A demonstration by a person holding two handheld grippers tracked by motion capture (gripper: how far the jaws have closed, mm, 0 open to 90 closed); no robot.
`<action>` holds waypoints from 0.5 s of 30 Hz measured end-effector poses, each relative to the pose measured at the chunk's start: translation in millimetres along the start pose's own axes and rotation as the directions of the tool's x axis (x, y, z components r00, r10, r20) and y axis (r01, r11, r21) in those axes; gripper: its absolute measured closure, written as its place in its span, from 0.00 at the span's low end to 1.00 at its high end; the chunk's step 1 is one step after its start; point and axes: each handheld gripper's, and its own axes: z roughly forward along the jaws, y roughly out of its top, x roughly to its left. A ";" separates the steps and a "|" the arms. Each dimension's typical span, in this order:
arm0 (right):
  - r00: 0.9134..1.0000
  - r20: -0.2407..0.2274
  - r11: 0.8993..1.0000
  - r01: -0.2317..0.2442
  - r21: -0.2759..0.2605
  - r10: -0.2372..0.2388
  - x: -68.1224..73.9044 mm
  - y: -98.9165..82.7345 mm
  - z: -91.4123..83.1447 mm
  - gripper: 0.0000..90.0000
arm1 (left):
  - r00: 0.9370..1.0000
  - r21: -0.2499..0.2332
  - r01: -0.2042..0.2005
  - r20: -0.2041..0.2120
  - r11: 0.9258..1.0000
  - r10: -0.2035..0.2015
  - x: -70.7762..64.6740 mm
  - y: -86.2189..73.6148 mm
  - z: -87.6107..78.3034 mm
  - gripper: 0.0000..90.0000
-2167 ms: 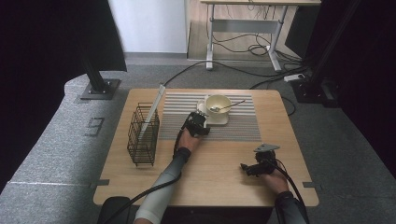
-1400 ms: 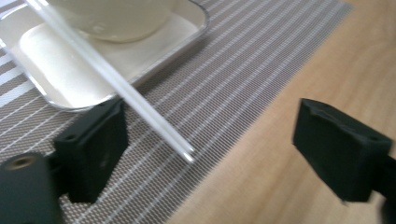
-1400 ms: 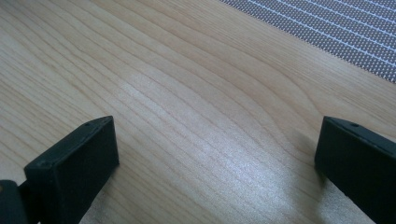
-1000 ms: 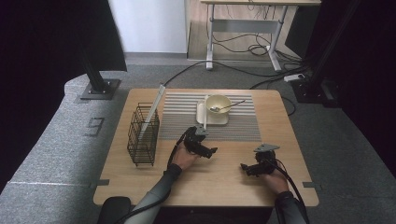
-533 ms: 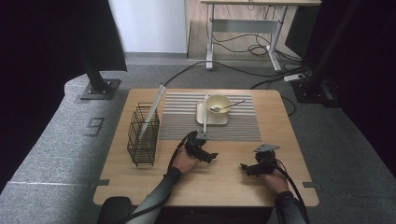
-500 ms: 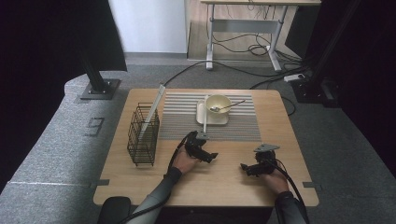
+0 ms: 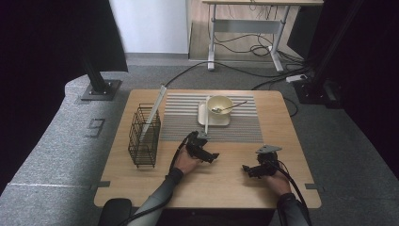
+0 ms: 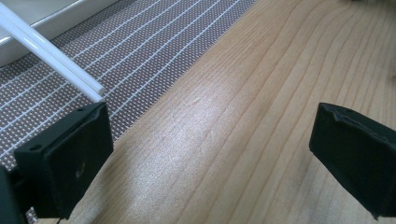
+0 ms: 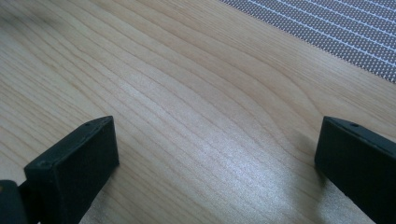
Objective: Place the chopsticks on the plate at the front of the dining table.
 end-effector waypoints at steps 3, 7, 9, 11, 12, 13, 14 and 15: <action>1.000 0.000 1.000 0.000 0.000 0.000 0.0 0.0 0.0 0.00 | 1.000 0.006 -0.001 -0.003 1.000 0.001 0.2 0.8 1.2 0.00; 1.000 0.000 1.000 0.000 0.000 0.000 0.0 0.0 0.0 0.00 | 1.000 0.011 0.004 -0.007 1.000 -0.004 1.4 1.8 2.3 0.00; 1.000 0.000 1.000 0.000 0.000 0.000 0.0 0.0 0.0 0.00 | 1.000 0.012 0.009 -0.007 1.000 -0.009 2.3 2.0 2.3 0.00; 1.000 0.000 1.000 0.000 0.000 0.000 0.0 0.0 0.0 0.00 | 1.000 0.010 0.015 -0.007 1.000 -0.015 2.9 2.1 2.5 0.00; 1.000 0.000 1.000 0.000 0.000 0.000 0.0 0.0 0.0 0.00 | 1.000 0.010 0.016 -0.006 1.000 -0.016 3.2 2.2 2.6 0.00; 1.000 0.000 1.000 0.000 0.000 0.000 0.0 0.0 0.0 0.00 | 1.000 0.011 0.015 -0.006 1.000 -0.015 3.3 2.4 2.7 0.00; 1.000 0.000 1.000 0.000 0.000 0.000 0.0 0.0 0.0 0.00 | 1.000 0.013 0.014 -0.007 1.000 -0.014 3.4 2.6 2.9 0.00; 1.000 0.000 1.000 0.000 0.000 0.000 0.0 0.0 0.0 0.00 | 1.000 0.015 0.014 -0.007 1.000 -0.014 3.5 2.7 3.1 0.00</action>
